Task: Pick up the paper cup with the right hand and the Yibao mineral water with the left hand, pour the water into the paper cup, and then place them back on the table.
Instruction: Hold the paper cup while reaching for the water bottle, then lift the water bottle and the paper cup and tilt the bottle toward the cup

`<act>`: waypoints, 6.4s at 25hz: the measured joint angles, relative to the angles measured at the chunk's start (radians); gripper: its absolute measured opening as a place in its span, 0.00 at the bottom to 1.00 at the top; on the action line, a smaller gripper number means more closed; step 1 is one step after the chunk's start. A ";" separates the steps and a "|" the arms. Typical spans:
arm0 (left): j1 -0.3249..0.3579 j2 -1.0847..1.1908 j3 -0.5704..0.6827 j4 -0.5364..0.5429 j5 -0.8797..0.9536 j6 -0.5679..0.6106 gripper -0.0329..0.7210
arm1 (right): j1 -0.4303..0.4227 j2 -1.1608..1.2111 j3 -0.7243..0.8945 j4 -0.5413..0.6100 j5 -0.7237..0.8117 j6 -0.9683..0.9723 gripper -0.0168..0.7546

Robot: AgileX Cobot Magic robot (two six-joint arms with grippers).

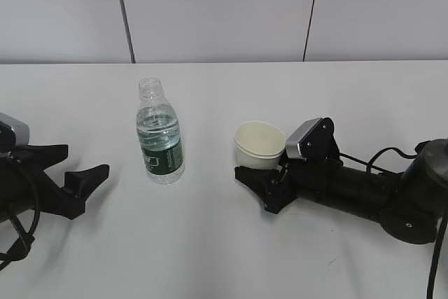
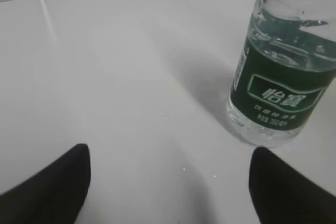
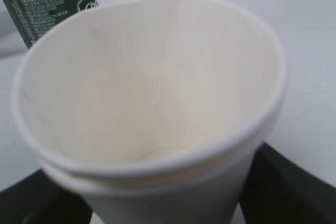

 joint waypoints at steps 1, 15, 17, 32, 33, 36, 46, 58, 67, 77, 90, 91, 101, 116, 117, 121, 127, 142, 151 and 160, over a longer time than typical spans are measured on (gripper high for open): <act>0.000 0.000 0.000 0.002 0.000 0.000 0.79 | 0.000 0.000 0.000 0.000 0.000 0.000 0.75; -0.028 0.000 -0.002 0.048 0.000 -0.004 0.77 | 0.000 0.000 0.000 0.000 0.000 0.000 0.75; -0.056 0.000 -0.017 0.048 0.001 -0.004 0.77 | 0.000 0.000 0.000 0.000 0.000 0.000 0.75; -0.128 0.050 -0.065 0.002 0.000 -0.031 0.76 | -0.002 -0.049 0.063 0.047 -0.006 -0.036 0.75; -0.129 0.050 -0.065 0.002 0.000 -0.033 0.76 | -0.002 -0.049 0.065 0.049 -0.006 -0.040 0.75; -0.129 0.050 -0.065 0.000 0.000 -0.034 0.75 | -0.002 -0.049 0.065 0.051 -0.006 -0.042 0.75; -0.129 0.050 -0.065 -0.001 0.000 -0.038 0.75 | -0.002 -0.049 0.072 0.053 -0.006 -0.044 0.75; -0.129 0.050 -0.065 -0.003 0.000 -0.038 0.75 | -0.002 -0.054 0.072 0.057 -0.006 -0.047 0.73; -0.138 0.050 -0.065 -0.006 0.000 -0.048 0.75 | -0.002 -0.054 0.072 0.057 -0.006 -0.048 0.72; -0.147 0.050 -0.065 -0.026 0.000 -0.096 0.86 | -0.002 -0.054 0.072 0.062 -0.006 -0.068 0.72; -0.165 0.095 -0.156 0.016 0.000 -0.090 0.91 | -0.002 -0.054 0.072 0.066 -0.006 -0.070 0.72; -0.166 0.100 -0.160 0.017 -0.001 -0.090 0.90 | -0.002 -0.054 0.072 0.066 -0.006 -0.070 0.72; -0.240 0.156 -0.247 0.019 0.000 -0.090 0.90 | -0.002 -0.056 0.072 0.066 -0.005 -0.072 0.72; -0.256 0.236 -0.331 -0.047 0.001 -0.094 0.86 | -0.002 -0.056 0.072 0.066 -0.005 -0.072 0.72; -0.256 0.236 -0.331 -0.047 0.001 -0.094 0.85 | -0.002 -0.056 0.072 0.066 -0.005 -0.072 0.72; -0.257 0.236 -0.331 -0.039 0.000 -0.094 0.81 | -0.002 -0.056 0.072 0.066 -0.005 -0.072 0.72; -0.258 0.236 -0.331 -0.037 0.000 -0.094 0.72 | -0.002 -0.056 0.072 0.066 -0.005 -0.072 0.72; -0.258 0.236 -0.331 -0.038 0.000 -0.094 0.59 | -0.002 -0.056 0.072 0.066 -0.005 -0.072 0.72; -0.258 0.212 -0.331 -0.042 0.035 -0.050 0.57 | -0.002 -0.070 0.072 -0.011 -0.005 -0.041 0.72; -0.258 0.187 -0.331 -0.050 0.041 0.056 0.57 | -0.002 -0.126 0.072 -0.157 -0.005 0.031 0.72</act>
